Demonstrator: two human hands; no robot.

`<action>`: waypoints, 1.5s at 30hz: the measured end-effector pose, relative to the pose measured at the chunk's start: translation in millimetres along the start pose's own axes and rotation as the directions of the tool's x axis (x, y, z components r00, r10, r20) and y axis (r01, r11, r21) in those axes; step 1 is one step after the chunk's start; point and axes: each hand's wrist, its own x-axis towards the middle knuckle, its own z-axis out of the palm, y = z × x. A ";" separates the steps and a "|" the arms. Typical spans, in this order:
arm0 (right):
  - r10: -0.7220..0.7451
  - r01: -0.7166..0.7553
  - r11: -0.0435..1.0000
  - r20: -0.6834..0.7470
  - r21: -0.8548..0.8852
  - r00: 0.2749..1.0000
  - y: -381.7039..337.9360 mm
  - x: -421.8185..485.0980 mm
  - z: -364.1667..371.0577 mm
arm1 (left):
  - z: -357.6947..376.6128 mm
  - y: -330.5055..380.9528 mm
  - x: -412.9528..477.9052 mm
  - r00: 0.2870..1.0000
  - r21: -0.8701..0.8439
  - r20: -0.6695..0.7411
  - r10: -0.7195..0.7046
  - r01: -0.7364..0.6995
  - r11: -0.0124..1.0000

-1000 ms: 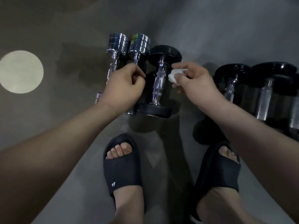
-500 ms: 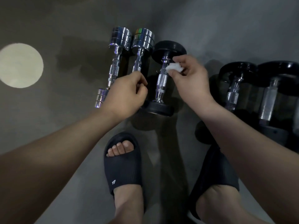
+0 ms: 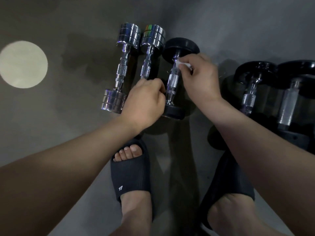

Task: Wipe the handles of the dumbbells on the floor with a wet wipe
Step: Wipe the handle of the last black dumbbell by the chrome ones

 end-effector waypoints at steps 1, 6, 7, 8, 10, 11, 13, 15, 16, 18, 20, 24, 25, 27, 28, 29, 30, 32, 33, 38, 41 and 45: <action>0.001 -0.001 1.000 0.015 0.011 1.000 1.1 0.4 1.1 | 1.9 0.3 -1.7 1.000 0.031 0.004 0.000 0.000 1.000; -0.082 0.080 0.996 0.069 0.036 0.994 4.1 -6.3 -0.8 | 6.2 0.6 -4.8 1.000 0.092 -0.028 0.008 -0.005 0.996; -0.114 0.110 0.993 0.099 0.041 0.989 4.5 -9.6 -2.9 | 6.9 -0.2 -5.2 0.999 0.095 -0.034 0.014 -0.010 0.995; -0.154 0.150 0.988 0.127 0.044 0.980 4.7 -12.1 -5.3 | 7.4 -0.7 -5.8 0.999 0.098 -0.040 0.020 -0.016 0.995; -0.208 0.205 0.978 0.168 0.036 0.964 4.8 -10.5 -9.4 | 7.9 -1.5 -7.2 0.998 0.098 -0.050 0.023 -0.018 0.995; -0.207 0.207 0.978 0.171 0.018 0.963 5.1 -5.9 -9.7 | 8.0 -1.5 -7.7 0.998 0.097 -0.056 0.020 -0.014 0.995; -0.165 0.171 0.985 0.142 -0.029 0.976 4.4 5.2 -8.3 | 7.5 -0.7 -8.6 0.998 0.096 -0.062 0.011 -0.005 0.995; -0.126 0.131 0.990 0.091 -0.046 0.988 2.7 8.5 -3.3 | 6.7 -0.6 -9.6 0.998 0.089 -0.065 0.003 0.003 0.996; -0.116 0.119 0.992 0.074 -0.039 0.991 1.0 4.2 -0.9 | 6.3 -0.6 -9.9 0.998 0.085 -0.061 0.001 0.004 0.996; -0.119 0.120 0.993 0.088 -0.007 0.989 -2.7 -11.7 1.5 | 5.3 -1.0 -10.0 0.999 0.082 -0.035 -0.008 0.010 0.997; -0.168 0.168 0.986 0.123 0.013 0.978 -3.9 -22.9 -1.4 | 4.1 -0.7 -8.6 1.000 0.087 0.001 -0.021 0.020 0.996; -0.162 0.167 0.985 0.110 -0.041 0.981 -0.9 -5.6 -6.7 | -2.2 -5.9 -11.0 0.998 0.095 0.061 0.028 -0.034 0.995; -0.139 0.143 0.989 0.080 -0.046 0.987 0.1 -0.7 -5.7 | -4.4 -9.1 -13.8 0.996 0.092 0.073 0.059 -0.066 0.994; -0.110 0.111 0.993 0.036 -0.040 0.993 0.8 1.8 -2.0 | -8.6 -15.8 -19.8 0.988 0.081 0.095 0.119 -0.127 0.989; -0.106 0.107 0.994 0.033 -0.033 0.994 0.8 -0.6 -0.3 | -10.4 -18.1 -22.5 0.984 0.080 0.105 0.145 -0.154 0.985; -0.108 0.109 0.994 0.047 -0.024 0.993 0.8 -4.5 0.2 | -11.8 -19.6 -24.6 0.980 0.082 0.111 0.166 -0.176 0.981; -0.119 0.120 0.993 0.075 -0.014 0.990 0.3 -9.3 -0.6 | -12.3 -20.6 -26.3 0.977 0.090 0.116 0.180 -0.191 0.978; -0.171 0.173 0.985 0.146 -0.001 0.974 0.5 -16.1 -5.5 | -11.8 -20.6 -28.1 0.971 0.116 0.125 0.201 -0.216 0.970; -0.202 0.205 0.979 0.175 0.000 0.964 1.8 -16.2 -8.3 | -11.1 -20.2 -28.4 0.968 0.134 0.132 0.212 -0.230 0.964; -0.183 0.187 0.982 0.091 -0.031 0.979 6.6 3.0 -5.9 | -10.3 -18.7 -28.4 0.952 0.167 0.114 0.283 -0.299 0.940; -0.164 0.164 0.986 0.089 0.002 0.983 4.6 -7.3 -0.7 | -7.8 -17.7 -27.7 0.949 0.139 0.077 0.307 -0.315 0.939; -0.260 0.255 0.966 0.240 0.050 0.935 3.7 -17.0 -9.9 | -3.5 -18.5 -28.2 0.957 0.133 0.078 0.279 -0.287 0.949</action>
